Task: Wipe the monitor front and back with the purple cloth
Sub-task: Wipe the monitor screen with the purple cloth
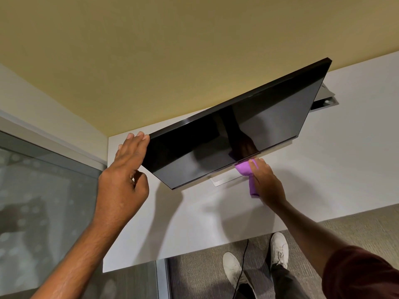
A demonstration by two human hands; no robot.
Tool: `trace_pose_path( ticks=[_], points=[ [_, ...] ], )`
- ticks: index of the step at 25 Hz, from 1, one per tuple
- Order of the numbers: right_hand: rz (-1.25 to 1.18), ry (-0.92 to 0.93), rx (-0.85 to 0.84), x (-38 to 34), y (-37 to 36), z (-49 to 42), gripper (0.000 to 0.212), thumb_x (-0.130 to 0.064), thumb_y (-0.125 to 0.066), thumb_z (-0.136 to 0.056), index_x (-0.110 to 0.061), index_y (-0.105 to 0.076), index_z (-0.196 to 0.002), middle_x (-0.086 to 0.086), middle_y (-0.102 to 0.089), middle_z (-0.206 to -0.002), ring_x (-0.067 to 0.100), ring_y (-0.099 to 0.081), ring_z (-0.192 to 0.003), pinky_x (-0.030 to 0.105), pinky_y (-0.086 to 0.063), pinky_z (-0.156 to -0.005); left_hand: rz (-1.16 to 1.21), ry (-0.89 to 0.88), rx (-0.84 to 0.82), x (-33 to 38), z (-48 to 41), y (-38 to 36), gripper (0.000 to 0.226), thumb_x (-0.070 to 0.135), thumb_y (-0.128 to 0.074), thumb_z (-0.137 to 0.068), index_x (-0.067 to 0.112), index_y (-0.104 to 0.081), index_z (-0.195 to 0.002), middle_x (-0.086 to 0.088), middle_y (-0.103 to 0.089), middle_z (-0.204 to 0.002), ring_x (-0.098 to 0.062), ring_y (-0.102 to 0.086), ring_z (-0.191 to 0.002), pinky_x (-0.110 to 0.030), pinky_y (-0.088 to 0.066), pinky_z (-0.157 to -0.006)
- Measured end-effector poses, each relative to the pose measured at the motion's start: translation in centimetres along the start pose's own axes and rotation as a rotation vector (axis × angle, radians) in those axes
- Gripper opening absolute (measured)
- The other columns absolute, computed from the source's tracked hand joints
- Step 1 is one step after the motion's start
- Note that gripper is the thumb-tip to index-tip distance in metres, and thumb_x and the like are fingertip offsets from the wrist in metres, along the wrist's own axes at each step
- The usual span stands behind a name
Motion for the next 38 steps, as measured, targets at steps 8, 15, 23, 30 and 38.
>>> trace_pose_path(
  ticks=[8, 15, 23, 30, 38],
  points=[
    [-0.194, -0.473, -0.063, 0.7, 0.9, -5.7, 0.049, -0.009, -0.097, -0.074, 0.003, -0.067, -0.111, 0.022, -0.066, -0.107, 0.042, -0.07, -0.097, 0.045, -0.063, -0.084, -0.009, -0.014, 0.021, 0.1, -0.2, -0.2, 0.093, -0.023, -0.05, -0.075, 0.022, -0.049, -0.158, 0.007, -0.045, -0.164, -0.009, -0.03, -0.158, -0.037, -0.055, -0.106],
    [-0.06, -0.278, -0.221, 2.6, -1.8, -5.8, 0.044, -0.042, -0.084, -0.089, -0.001, -0.075, -0.103, 0.008, -0.068, -0.103, 0.005, -0.064, -0.081, 0.024, -0.063, -0.073, 0.008, -0.037, 0.038, 0.4, -0.2, -0.2, 0.091, -0.024, -0.051, -0.076, 0.019, -0.05, -0.157, 0.006, -0.045, -0.164, -0.008, -0.03, -0.158, -0.016, -0.049, -0.098],
    [-0.017, -0.26, 0.035, -2.7, -2.2, 0.0, 0.056, -0.02, -0.071, -0.097, -0.013, -0.056, -0.151, 0.015, -0.046, -0.162, 0.038, -0.034, -0.158, 0.056, -0.039, -0.124, 0.025, -0.008, 0.05, -0.1, 0.0, -0.5, 0.091, -0.026, -0.049, -0.076, 0.016, -0.05, -0.157, 0.002, -0.045, -0.165, -0.014, -0.032, -0.158, -0.056, -0.045, -0.119],
    [0.012, -0.018, -0.128, -8.2, -6.2, 5.0, 0.085, -0.006, -0.078, -0.091, -0.005, -0.037, -0.165, 0.015, -0.029, -0.175, 0.036, -0.02, -0.164, 0.058, -0.04, -0.124, 0.045, -0.04, 0.047, -0.3, -0.2, -0.7, 0.084, -0.016, -0.042, -0.077, 0.014, -0.051, -0.156, 0.0, -0.045, -0.164, -0.016, -0.033, -0.158, -0.065, -0.05, -0.109],
    [0.063, 0.367, -0.37, -15.7, -10.5, 8.5, 0.062, -0.016, -0.059, -0.099, -0.015, -0.046, -0.16, 0.01, -0.039, -0.171, 0.035, -0.03, -0.161, 0.054, -0.034, -0.128, 0.046, -0.038, 0.027, -0.4, -0.2, -0.4, 0.093, -0.022, -0.049, -0.074, 0.017, -0.049, -0.158, 0.001, -0.042, -0.166, -0.011, -0.028, -0.16, -0.062, -0.051, -0.107]
  ],
)
Point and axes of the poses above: each hand's wrist, its own z-axis away from the middle knuckle, its own y-axis out of the back of the hand, x = y × z, the point moved 5 cm from there along -z, towards the middle knuckle
